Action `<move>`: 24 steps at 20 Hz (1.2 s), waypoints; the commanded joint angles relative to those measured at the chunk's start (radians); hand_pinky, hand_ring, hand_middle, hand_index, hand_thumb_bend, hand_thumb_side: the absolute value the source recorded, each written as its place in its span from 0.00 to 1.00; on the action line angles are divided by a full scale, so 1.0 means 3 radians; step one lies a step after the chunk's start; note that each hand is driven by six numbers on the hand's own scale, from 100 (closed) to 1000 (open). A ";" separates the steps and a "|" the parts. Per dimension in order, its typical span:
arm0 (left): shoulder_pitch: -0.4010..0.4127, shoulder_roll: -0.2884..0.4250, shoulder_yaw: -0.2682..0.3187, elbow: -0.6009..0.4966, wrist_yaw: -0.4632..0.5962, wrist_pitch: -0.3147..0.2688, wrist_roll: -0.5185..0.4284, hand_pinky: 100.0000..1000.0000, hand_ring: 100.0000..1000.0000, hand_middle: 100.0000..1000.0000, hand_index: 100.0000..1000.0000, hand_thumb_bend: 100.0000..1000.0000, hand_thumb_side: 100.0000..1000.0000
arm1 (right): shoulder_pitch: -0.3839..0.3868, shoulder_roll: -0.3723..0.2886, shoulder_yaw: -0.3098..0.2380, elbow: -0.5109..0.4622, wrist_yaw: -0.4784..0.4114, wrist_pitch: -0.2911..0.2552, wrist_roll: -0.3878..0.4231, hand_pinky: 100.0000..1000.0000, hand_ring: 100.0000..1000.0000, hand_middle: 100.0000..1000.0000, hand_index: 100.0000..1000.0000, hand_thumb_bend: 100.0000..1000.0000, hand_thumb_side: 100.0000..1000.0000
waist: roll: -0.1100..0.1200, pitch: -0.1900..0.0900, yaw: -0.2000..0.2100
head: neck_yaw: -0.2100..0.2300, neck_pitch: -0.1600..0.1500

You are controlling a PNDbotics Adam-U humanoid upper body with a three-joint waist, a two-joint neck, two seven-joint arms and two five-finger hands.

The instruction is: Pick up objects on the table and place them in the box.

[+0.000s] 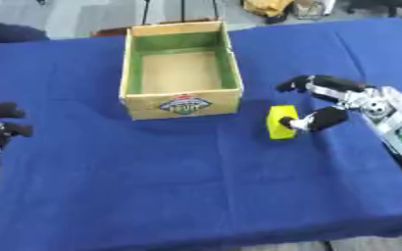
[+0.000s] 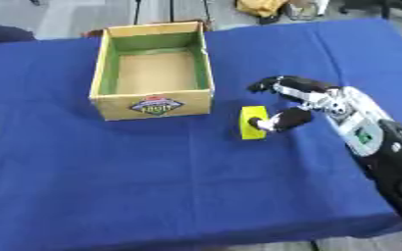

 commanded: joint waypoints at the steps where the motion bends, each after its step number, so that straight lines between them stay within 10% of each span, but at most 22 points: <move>1: -0.0018 0.0057 0.0010 -0.0042 -0.0005 -0.0008 -0.0004 0.70 0.45 0.55 0.68 0.71 0.92 | -0.0018 -0.0154 -0.0036 -0.0186 -0.0054 0.0007 0.0011 0.88 0.92 0.86 0.96 0.25 0.48 | -0.0005 -0.0048 0.0000 | -0.0005 0.0001; 24: -0.0027 0.0053 0.0005 -0.0041 -0.0004 -0.0006 -0.0006 0.70 0.45 0.55 0.68 0.71 0.92 | 0.0043 -0.0037 0.0160 -0.0071 0.0305 -0.0161 0.0125 0.85 0.85 0.80 0.94 0.27 0.46 | -0.0013 -0.0044 0.0026 | -0.0012 -0.0008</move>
